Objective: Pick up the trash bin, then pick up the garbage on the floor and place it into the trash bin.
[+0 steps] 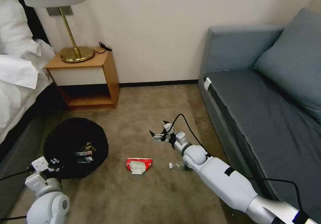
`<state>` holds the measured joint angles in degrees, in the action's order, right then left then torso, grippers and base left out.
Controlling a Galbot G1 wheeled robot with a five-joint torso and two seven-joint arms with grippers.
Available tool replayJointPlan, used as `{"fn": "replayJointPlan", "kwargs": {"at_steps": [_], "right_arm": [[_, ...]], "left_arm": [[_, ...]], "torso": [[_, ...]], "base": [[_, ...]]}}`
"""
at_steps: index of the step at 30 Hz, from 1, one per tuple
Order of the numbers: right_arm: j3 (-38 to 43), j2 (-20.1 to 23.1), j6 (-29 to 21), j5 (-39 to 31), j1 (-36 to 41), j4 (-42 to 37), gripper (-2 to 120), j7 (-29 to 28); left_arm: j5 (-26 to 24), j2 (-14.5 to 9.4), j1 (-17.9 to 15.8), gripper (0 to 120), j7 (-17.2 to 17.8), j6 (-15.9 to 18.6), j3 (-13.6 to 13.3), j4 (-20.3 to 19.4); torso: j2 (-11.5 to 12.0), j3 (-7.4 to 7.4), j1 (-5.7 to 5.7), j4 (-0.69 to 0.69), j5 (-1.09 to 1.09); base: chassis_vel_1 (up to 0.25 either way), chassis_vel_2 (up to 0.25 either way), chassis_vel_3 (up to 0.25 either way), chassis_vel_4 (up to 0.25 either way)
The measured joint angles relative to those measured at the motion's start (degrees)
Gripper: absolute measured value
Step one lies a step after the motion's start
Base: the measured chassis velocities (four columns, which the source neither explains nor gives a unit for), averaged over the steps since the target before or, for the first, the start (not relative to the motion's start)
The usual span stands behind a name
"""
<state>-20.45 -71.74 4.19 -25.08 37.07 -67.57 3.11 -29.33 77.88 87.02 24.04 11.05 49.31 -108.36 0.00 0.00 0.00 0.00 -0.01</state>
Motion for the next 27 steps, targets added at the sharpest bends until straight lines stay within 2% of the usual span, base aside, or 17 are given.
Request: {"fn": "replayJointPlan", "kwargs": {"at_steps": [3,6,7,10,11,14,20,23,27], "right_arm": [[-0.78,-0.39,-1.61,-0.48,-0.46,0.02,100,2.0],[-1.56,-1.95,-5.69,0.06,-1.91,1.71,100,8.2],[-1.56,-1.95,-5.69,0.06,-1.91,1.71,100,8.2],[-2.38,-3.68,-9.83,0.77,-3.69,4.33,100,13.21],[-2.38,-3.68,-9.83,0.77,-3.69,4.33,100,13.21],[-3.78,-6.2,-10.96,3.11,-5.99,9.62,100,18.83],[-5.24,-10.2,-11.65,6.02,-7.62,16.71,100,23.41],[-4.46,-13.54,-11.14,9.05,-7.39,21.84,100,28.58],[-2.74,-16.13,-9.43,12.74,-6.74,26.33,100,31.06]], "left_arm": [[0.01,0.0,0.03,1,-0.02,-0.05,0.06,0.1],[0.03,-0.14,0.14,1,-0.03,-0.14,0.25,0.44],[0.03,-0.14,0.14,1,-0.03,-0.14,0.25,0.44],[0.03,-0.34,0.23,1,-0.05,-0.28,0.38,0.76],[0.03,-0.34,0.23,1,-0.05,-0.28,0.38,0.76],[0.08,-0.34,0.38,1,-0.05,-0.31,0.41,0.89],[0.11,-0.13,0.62,1,-0.05,-0.33,0.53,0.67],[0.11,-0.03,1.06,1,-0.05,-0.4,0.66,0.31],[0.12,0.24,1.44,1,-0.05,-0.55,0.69,0.3]], "torso": [[0.0,0.0,0.0,0.0,0.0],[0.0,0.0,0.0,-0.01,0.0],[0.0,0.0,0.0,-0.01,0.0],[0.0,0.0,0.0,-0.01,0.0],[0.0,0.0,0.0,-0.01,0.0],[0.0,0.0,0.0,0.0,0.0],[0.0,0.0,0.0,-0.01,-0.01],[0.0,0.0,0.0,-0.01,0.0],[0.0,0.0,0.0,-0.01,0.0]], "base": [[0.0,0.0,0.0,0.0],[0.0,0.0,0.0,0.0],[0.0,0.0,0.0,0.0],[0.0,0.0,0.0,0.0],[0.0,0.0,0.0,0.0],[0.0,0.0,0.0,0.0],[0.0,0.0,0.0,0.0],[0.0,0.0,0.0,0.0],[0.0,0.0,0.0,0.0]]}}
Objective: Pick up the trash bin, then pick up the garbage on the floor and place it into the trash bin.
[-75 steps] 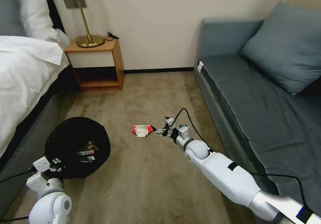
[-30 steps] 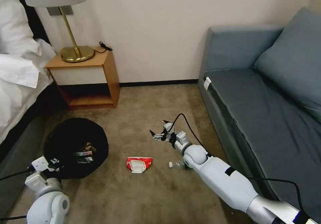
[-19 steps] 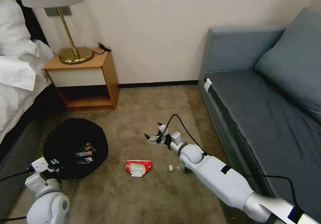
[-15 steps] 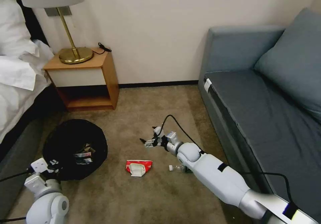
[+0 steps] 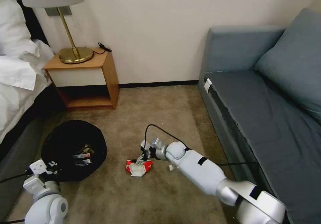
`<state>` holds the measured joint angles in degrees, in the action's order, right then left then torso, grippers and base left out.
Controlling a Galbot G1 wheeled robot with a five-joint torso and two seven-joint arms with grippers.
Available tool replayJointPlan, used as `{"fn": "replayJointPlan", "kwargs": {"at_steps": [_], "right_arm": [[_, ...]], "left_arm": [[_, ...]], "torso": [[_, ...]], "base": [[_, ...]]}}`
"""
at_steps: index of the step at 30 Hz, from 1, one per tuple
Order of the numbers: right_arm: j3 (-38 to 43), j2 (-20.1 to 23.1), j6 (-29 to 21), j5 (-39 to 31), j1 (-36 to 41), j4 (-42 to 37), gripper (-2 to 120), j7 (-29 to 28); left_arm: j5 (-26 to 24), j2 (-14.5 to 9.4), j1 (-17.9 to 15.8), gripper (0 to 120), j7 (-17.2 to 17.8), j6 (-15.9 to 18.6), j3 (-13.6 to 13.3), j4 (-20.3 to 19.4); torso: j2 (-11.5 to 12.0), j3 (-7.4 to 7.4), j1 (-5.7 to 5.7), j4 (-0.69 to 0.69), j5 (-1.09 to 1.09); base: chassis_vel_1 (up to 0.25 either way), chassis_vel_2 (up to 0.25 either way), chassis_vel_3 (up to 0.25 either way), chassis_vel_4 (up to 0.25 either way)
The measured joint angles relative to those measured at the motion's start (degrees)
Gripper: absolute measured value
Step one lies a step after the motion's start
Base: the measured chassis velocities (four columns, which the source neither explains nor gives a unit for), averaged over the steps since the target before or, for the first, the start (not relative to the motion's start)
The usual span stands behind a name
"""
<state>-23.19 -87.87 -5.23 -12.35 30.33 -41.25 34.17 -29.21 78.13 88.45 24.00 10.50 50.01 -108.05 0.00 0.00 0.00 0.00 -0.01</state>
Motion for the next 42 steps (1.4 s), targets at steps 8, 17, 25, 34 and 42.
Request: {"fn": "replayJointPlan", "kwargs": {"at_steps": [8,17,25,34,42], "right_arm": [[2.52,-3.48,3.67,6.73,0.03,7.33,100,0.07],[5.19,-4.46,7.93,10.72,0.96,12.23,99,-2.27],[7.88,-4.36,11.02,12.98,1.28,15.46,72,-4.58],[8.03,-4.3,11.49,12.81,1.3,15.13,40,-4.61],[8.15,-4.28,11.91,12.53,1.5,14.83,12,-4.47]], "left_arm": [[0.72,1.22,0.64,1,0.0,-0.37,-0.08,-0.25],[1.07,1.89,1.05,1,-0.03,-0.99,-0.21,-0.26],[1.94,2.37,1.25,1,-0.56,-2.38,-0.64,0.4],[1.98,2.15,0.84,1,-0.66,-2.4,-0.69,0.81],[1.95,1.99,0.74,1,-0.67,-2.4,-0.68,1.62]], "torso": [[0.0,0.0,0.0,0.0,0.0],[0.0,0.0,0.0,0.01,0.01],[0.0,0.0,0.0,0.01,0.01],[0.0,0.0,0.0,0.01,0.01],[0.0,0.0,0.0,0.0,0.01]], "base": [[0.0,0.0,0.0,0.0],[0.0,0.0,0.0,0.0],[0.0,0.0,0.0,0.0],[0.0,0.0,0.0,0.0],[0.0,0.0,0.0,0.0]]}}
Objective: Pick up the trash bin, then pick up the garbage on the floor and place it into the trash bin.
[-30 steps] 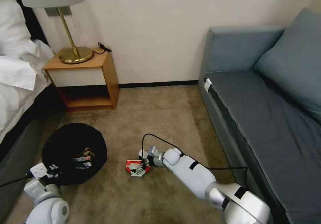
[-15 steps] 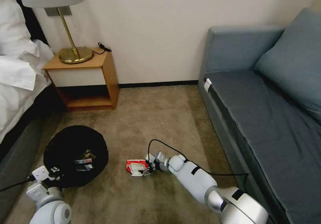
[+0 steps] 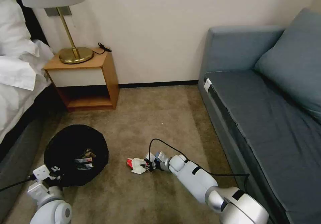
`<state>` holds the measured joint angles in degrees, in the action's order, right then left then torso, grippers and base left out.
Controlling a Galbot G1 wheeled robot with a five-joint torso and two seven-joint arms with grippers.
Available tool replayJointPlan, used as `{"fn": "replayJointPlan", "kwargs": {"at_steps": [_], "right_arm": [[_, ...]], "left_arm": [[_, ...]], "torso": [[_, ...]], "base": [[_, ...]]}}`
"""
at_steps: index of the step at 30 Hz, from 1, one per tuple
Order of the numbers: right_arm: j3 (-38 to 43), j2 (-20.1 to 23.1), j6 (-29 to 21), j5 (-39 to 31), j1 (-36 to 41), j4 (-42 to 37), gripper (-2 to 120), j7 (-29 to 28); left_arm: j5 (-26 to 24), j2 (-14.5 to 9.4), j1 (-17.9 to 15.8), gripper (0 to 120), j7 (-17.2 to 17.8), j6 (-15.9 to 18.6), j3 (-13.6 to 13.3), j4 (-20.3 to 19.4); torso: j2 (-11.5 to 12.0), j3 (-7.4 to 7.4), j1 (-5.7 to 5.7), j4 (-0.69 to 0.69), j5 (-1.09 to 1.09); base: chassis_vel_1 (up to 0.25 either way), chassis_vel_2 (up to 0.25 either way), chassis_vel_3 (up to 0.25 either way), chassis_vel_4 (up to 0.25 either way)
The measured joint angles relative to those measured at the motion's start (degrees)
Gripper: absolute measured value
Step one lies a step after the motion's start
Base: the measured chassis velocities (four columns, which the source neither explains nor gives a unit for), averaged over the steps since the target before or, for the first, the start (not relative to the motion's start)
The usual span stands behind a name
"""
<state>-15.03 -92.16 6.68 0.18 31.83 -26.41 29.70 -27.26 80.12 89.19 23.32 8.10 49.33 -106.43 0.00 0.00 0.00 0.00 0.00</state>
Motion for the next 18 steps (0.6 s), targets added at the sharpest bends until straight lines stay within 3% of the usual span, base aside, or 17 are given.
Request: {"fn": "replayJointPlan", "kwargs": {"at_steps": [3,18], "right_arm": [[0.28,0.01,0.19,-0.14,0.05,-0.26,1,0.03],[6.49,0.02,-0.64,-5.32,0.26,-5.03,0,-0.28]], "left_arm": [[0.0,0.02,-0.07,1,-0.01,0.0,0.0,0.4],[0.27,0.19,-0.37,1,-0.06,-0.28,-0.33,1.33]], "torso": [[0.0,0.0,0.0,0.0,0.0],[0.0,0.0,0.0,0.0,0.0]], "base": [[0.0,0.0,0.0,0.0],[0.0,0.0,0.0,0.0]]}}
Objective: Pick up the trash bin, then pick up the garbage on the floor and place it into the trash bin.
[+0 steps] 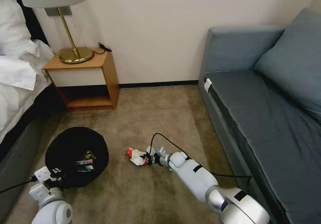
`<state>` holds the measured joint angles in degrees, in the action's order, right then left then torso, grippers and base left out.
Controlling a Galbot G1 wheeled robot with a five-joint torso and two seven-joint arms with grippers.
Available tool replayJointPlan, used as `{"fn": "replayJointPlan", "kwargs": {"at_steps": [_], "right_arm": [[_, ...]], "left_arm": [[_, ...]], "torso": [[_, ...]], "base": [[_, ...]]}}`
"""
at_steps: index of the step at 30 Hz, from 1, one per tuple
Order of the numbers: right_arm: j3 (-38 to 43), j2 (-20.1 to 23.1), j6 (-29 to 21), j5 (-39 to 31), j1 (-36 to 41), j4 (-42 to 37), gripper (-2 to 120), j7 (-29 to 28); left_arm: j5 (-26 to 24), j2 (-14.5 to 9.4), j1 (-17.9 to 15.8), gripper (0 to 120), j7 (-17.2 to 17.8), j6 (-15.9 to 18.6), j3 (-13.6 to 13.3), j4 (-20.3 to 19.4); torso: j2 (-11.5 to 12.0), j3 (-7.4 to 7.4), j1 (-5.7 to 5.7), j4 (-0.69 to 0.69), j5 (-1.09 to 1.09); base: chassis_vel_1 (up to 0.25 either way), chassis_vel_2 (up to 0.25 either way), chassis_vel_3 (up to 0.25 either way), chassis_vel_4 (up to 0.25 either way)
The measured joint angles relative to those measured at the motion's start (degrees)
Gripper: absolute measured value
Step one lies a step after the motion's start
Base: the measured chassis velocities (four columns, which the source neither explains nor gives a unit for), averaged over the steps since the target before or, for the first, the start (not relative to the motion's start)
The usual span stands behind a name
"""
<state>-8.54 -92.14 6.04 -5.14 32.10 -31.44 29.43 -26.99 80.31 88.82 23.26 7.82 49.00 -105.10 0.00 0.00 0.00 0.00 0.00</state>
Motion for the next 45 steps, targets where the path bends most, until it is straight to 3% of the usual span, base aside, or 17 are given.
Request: {"fn": "replayJointPlan", "kwargs": {"at_steps": [8,11,19,24,36,44,45], "right_arm": [[0.46,0.03,-1.24,-4.32,0.66,-7.39,0,-1.11],[-3.45,0.01,-3.15,-9.59,1.24,-16.64,0,-3.37],[-9.7,0.02,-3.96,-16.75,2.06,-28.97,0,-8.45],[-13.52,0.0,-4.41,-19.06,3.18,-34.91,0,-8.7],[-18.9,0.1,-4.58,-17.17,4.67,-35.17,0,-8.51],[-19.48,0.05,-2.58,-11.02,4.6,-29.82,0,-13.71],[-19.7,0.05,-2.33,-10.68,4.63,-29.75,4,-14.17]], "left_arm": [[0.15,0.06,-0.01,1,0.0,-0.06,-0.09,0.07],[0.44,0.08,-0.18,1,0.0,-0.06,-0.26,0.07],[1.06,0.32,-0.26,1,0.01,-0.03,-0.6,-0.33],[1.09,0.25,-0.22,1,0.02,0.05,-0.63,-0.48],[1.19,0.25,0.16,1,0.02,0.05,-0.59,-1.04],[1.92,1.62,0.25,1,0.03,-0.09,-0.67,-1.0],[1.89,1.76,0.15,1,0.02,-0.09,-0.67,-0.88]], "torso": [[0.0,0.0,0.0,0.01,-0.01],[0.0,0.0,0.0,-0.01,0.0],[0.0,0.0,0.0,0.0,-0.01],[0.0,0.0,0.0,-0.01,-0.01],[0.0,0.0,0.0,0.0,0.0],[0.0,0.0,0.0,0.0,-0.01],[0.0,0.0,0.0,0.0,-0.01]], "base": [[0.0,0.0,0.0,0.0],[0.0,0.0,0.0,0.0],[0.0,0.0,0.0,0.0],[0.0,0.0,0.0,0.0],[0.0,0.0,0.0,0.0],[0.0,0.0,0.0,0.0],[0.0,0.0,0.0,0.0]]}}
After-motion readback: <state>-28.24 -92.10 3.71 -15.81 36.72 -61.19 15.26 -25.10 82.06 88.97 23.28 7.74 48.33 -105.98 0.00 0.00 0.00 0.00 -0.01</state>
